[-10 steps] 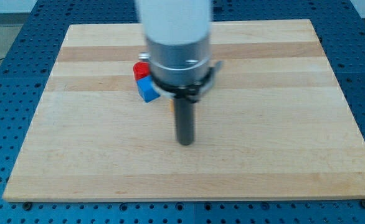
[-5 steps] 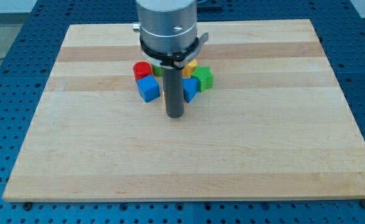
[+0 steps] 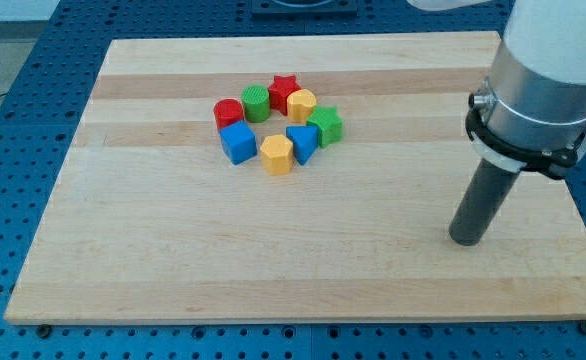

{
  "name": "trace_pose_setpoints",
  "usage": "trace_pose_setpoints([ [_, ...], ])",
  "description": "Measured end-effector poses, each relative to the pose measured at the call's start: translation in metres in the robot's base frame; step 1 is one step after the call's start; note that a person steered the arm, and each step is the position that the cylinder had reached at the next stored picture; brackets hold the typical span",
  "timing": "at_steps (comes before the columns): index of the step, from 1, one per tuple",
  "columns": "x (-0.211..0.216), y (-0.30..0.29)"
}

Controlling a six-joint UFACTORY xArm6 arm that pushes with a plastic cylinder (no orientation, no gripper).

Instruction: Slightly move the yellow hexagon towards up

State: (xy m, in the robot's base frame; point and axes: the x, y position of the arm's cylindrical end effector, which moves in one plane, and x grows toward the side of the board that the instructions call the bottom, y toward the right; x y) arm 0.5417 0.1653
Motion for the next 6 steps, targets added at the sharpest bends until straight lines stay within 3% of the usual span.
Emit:
trace_pose_setpoints([
  [6,-0.044,-0.026],
])
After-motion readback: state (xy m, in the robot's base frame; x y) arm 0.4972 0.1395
